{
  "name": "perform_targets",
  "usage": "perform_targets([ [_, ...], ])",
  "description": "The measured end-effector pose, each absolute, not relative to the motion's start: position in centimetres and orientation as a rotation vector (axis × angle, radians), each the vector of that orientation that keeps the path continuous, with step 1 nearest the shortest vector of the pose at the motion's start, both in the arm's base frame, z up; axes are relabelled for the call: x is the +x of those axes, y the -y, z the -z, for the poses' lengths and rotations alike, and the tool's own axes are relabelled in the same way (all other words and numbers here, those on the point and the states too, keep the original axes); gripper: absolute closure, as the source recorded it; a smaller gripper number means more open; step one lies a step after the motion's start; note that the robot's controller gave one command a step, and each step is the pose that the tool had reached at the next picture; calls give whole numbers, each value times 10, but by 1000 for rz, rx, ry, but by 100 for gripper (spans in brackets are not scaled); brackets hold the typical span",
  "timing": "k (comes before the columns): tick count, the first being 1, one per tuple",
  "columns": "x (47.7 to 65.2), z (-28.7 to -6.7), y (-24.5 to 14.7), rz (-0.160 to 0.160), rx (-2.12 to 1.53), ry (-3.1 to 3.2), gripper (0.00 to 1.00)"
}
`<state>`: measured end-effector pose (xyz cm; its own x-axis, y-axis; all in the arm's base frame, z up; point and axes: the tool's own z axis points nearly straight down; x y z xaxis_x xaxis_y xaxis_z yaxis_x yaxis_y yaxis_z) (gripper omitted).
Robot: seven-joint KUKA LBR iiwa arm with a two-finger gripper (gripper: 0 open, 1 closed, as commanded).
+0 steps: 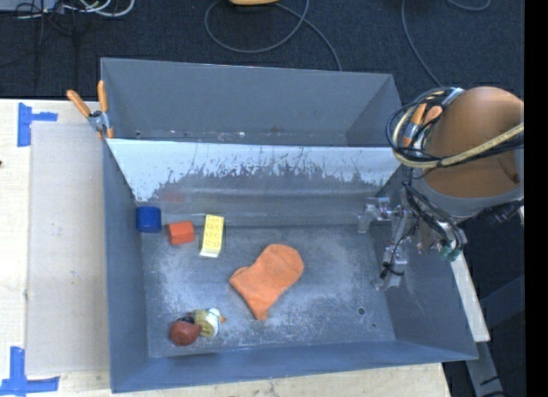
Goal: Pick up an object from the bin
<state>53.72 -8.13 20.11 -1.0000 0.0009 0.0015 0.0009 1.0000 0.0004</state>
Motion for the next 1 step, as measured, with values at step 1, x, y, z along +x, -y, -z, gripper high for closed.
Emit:
perform_targets([
  [1, 558, -171, 55, -3, 88, 3144, 0],
])
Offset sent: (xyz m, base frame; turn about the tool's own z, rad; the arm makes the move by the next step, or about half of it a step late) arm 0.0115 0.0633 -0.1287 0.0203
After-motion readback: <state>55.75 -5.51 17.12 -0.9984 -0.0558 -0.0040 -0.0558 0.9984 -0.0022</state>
